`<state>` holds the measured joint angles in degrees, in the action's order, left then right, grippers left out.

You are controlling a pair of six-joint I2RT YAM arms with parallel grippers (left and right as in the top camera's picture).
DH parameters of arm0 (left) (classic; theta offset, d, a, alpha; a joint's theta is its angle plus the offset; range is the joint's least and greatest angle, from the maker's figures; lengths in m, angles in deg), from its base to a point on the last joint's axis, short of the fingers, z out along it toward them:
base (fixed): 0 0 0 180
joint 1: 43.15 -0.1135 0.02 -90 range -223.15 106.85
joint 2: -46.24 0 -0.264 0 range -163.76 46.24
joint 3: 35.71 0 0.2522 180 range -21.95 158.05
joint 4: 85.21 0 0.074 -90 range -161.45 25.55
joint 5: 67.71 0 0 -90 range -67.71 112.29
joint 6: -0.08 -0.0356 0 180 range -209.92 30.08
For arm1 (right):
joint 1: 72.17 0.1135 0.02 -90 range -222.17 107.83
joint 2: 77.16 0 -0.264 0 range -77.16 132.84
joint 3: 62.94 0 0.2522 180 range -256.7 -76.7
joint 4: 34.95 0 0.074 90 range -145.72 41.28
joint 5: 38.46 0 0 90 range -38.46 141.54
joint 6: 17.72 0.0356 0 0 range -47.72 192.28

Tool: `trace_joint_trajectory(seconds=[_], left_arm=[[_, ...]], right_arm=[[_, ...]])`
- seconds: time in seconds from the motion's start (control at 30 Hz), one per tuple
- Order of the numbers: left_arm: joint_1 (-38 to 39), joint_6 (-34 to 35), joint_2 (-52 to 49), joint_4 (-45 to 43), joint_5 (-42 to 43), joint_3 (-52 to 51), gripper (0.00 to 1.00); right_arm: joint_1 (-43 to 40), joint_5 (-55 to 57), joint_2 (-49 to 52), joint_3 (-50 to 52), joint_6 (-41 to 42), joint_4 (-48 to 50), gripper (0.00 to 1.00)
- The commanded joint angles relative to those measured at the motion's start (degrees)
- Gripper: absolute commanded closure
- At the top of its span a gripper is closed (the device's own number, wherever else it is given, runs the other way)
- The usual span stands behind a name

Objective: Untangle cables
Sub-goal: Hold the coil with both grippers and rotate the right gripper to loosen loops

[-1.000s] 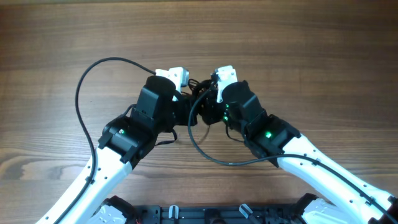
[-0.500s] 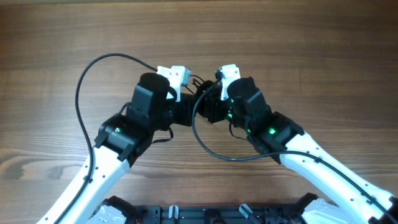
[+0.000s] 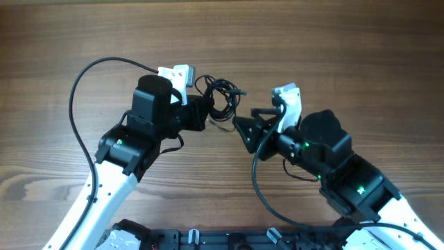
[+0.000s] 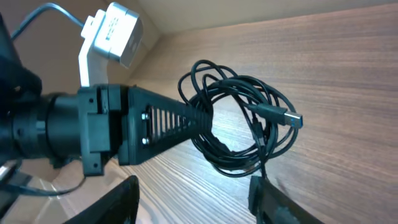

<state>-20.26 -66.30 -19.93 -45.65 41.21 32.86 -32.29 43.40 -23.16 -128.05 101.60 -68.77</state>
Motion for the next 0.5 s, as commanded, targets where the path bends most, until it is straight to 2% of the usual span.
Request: trace_joint_trajectory(seconds=[0.0, 0.1, 0.27, 0.33, 0.47], left_arm=[[-0.24, -0.72, 0.46, 0.61, -0.33, 1.01, 0.96], [-0.24, -1.01, 0.46, 1.73, -0.11, 1.01, 0.96], [-0.24, -3.89, 0.46, 2.49, 3.26, 1.01, 0.96], [-0.24, -3.91, 0.46, 2.49, 3.58, 1.01, 0.96], [-0.24, -3.91, 0.46, 2.49, 3.58, 1.01, 0.96]], right_arm=[[0.11, 1.14, 1.33, 0.39, -5.20, -0.33, 0.41], [0.09, 6.80, 4.63, 0.37, -6.64, 0.22, 0.38], [-1.16, 9.16, 10.75, 0.37, -1.42, 4.28, 0.57], [-1.68, 8.68, 13.40, 0.37, 0.98, 6.05, 0.57], [-1.92, 6.80, 16.74, 0.37, 0.61, 8.74, 0.54]])
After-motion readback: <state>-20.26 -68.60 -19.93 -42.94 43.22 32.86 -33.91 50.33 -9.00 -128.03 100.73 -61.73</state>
